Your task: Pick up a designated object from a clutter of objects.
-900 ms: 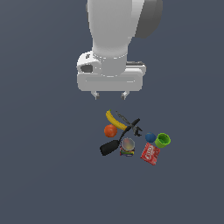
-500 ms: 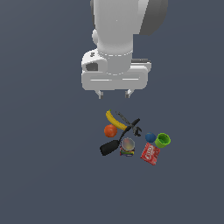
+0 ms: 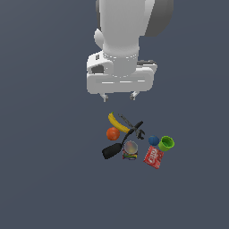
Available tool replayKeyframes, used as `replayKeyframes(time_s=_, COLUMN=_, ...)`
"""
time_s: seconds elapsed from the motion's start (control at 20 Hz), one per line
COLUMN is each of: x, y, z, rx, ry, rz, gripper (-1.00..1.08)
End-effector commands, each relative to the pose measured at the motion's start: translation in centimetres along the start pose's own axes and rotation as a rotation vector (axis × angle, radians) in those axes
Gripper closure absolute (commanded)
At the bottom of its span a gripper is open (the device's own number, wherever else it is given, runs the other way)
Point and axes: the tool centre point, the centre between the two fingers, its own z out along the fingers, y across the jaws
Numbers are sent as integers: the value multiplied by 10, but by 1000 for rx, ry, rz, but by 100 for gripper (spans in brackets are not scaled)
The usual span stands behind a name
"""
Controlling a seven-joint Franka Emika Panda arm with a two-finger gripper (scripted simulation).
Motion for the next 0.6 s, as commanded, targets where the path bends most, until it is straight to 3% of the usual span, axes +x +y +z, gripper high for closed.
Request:
replayKeyframes(time_s=0.0, x=0, y=0, z=8, rx=-1, ry=-1, rz=-13, gripper=-92)
replayKeyframes(time_s=0.55, x=-10, y=1, z=79, rx=-9, ry=-2, rz=-139, gripper=-92)
